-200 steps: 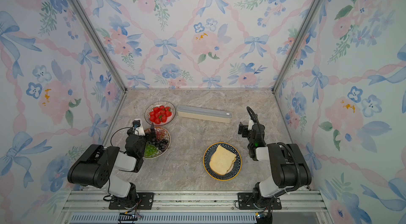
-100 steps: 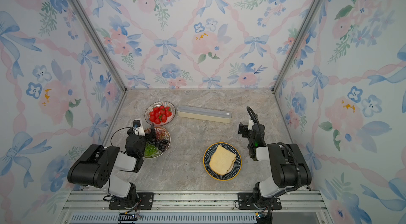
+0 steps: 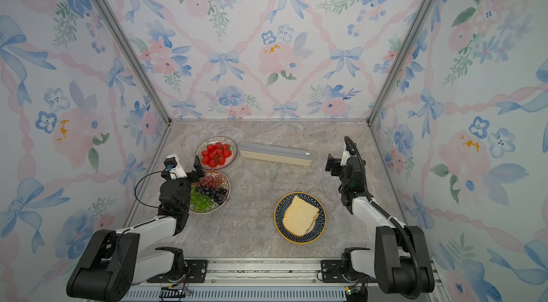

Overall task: Wrap the plate with plastic wrap
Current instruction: Move the plate to the center of the board.

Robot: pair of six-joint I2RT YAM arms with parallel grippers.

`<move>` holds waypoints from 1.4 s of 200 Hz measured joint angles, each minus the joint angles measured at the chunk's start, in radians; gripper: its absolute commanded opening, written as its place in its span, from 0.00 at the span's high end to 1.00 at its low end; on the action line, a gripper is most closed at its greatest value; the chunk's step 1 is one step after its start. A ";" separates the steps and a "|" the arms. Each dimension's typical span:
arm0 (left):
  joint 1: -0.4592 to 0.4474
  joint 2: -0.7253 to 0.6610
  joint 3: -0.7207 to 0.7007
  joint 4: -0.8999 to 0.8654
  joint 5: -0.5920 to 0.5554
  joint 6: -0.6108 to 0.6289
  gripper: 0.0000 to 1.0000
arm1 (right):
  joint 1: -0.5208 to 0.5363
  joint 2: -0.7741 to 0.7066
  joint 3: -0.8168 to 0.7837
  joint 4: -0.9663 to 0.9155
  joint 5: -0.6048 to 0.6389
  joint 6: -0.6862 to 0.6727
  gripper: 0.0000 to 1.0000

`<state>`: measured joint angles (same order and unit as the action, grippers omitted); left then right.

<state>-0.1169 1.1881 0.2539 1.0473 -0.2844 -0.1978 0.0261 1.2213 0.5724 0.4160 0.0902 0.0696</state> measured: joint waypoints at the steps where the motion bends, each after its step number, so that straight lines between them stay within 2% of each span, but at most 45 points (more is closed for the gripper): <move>1: 0.000 -0.002 0.006 -0.008 0.004 -0.010 0.02 | 0.000 -0.005 0.008 -0.015 0.000 0.003 0.03; 31: 0.000 -0.014 0.105 -0.142 0.137 -0.209 0.02 | 0.000 -0.111 0.153 -0.303 -0.012 0.077 0.03; 53: -0.021 -0.014 0.171 -0.272 0.233 -0.309 0.02 | 0.000 -0.181 0.231 -0.520 -0.032 0.126 0.03; 86: -0.152 -0.014 0.262 -0.446 0.286 -0.334 0.02 | -0.019 -0.254 0.300 -0.795 -0.066 0.169 0.03; 111: -0.269 -0.001 0.302 -0.531 0.305 -0.322 0.02 | -0.094 -0.285 0.299 -0.942 -0.137 0.214 0.03; 147: -0.417 0.075 0.329 -0.591 0.330 -0.324 0.02 | -0.196 -0.330 0.219 -1.043 -0.276 0.298 0.03; 182: -0.550 0.151 0.330 -0.609 0.393 -0.365 0.02 | -0.156 -0.326 0.087 -1.085 -0.381 0.385 0.03; 231: -0.575 0.253 0.339 -0.617 0.589 -0.483 0.02 | 0.033 -0.267 0.019 -1.099 -0.413 0.476 0.03; 280: -0.610 0.296 0.331 -0.630 0.807 -0.565 0.02 | 0.048 -0.293 -0.011 -1.108 -0.433 0.497 0.03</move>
<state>-0.7273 1.4837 0.5850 0.4175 0.5224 -0.7624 0.0738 0.9283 0.5610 -0.6922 -0.3428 0.5663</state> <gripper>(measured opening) 0.980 0.970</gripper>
